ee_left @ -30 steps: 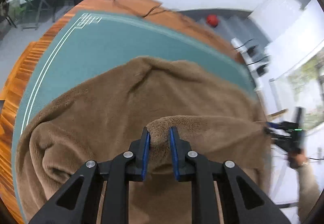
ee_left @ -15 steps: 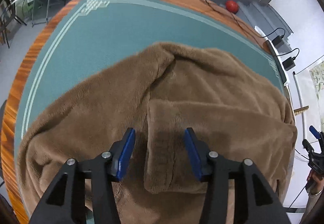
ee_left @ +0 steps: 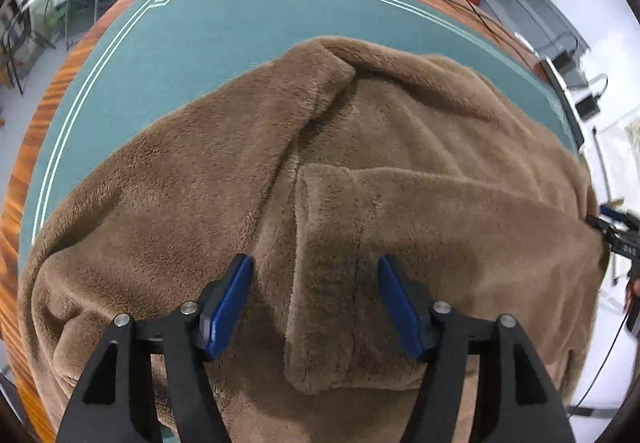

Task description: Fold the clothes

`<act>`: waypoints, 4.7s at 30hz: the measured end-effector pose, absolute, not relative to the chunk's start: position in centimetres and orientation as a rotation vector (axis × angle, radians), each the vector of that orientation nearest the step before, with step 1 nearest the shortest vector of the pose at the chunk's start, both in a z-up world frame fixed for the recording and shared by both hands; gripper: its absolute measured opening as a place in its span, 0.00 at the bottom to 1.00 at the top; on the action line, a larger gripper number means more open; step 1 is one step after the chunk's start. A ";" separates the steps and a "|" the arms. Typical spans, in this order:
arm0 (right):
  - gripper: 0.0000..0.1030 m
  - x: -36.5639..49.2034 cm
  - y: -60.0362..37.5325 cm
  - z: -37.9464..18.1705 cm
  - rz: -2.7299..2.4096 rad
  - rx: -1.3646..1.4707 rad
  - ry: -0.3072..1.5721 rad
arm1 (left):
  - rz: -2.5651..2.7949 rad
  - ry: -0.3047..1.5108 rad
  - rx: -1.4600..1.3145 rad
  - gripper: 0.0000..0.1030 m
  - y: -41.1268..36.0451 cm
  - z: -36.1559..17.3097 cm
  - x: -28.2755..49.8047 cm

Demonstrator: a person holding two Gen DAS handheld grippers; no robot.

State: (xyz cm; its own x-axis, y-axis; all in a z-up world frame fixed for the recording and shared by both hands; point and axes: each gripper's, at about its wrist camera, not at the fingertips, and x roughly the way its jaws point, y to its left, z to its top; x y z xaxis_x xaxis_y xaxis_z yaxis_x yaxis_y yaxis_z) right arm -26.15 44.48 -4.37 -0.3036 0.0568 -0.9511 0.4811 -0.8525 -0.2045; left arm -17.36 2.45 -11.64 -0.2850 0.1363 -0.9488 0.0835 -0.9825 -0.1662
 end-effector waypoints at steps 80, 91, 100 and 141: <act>0.73 -5.6 43.3 -5.4 -2.338 1.411 0.242 | 2.540 -0.154 -1.872 0.81 6.9 -11.9 -14.1; 0.80 -3.8 40.8 -2.5 -2.322 1.402 0.200 | 2.596 -0.249 -1.837 0.82 6.9 -8.4 -10.7; 0.81 2.1 37.8 -5.7 -2.114 1.435 0.316 | 2.539 -0.170 -1.904 0.82 9.8 -9.9 -6.4; 0.99 15.7 47.8 -8.3 -1.915 1.031 0.606 | 2.557 -0.665 -1.953 0.91 7.6 -9.9 13.4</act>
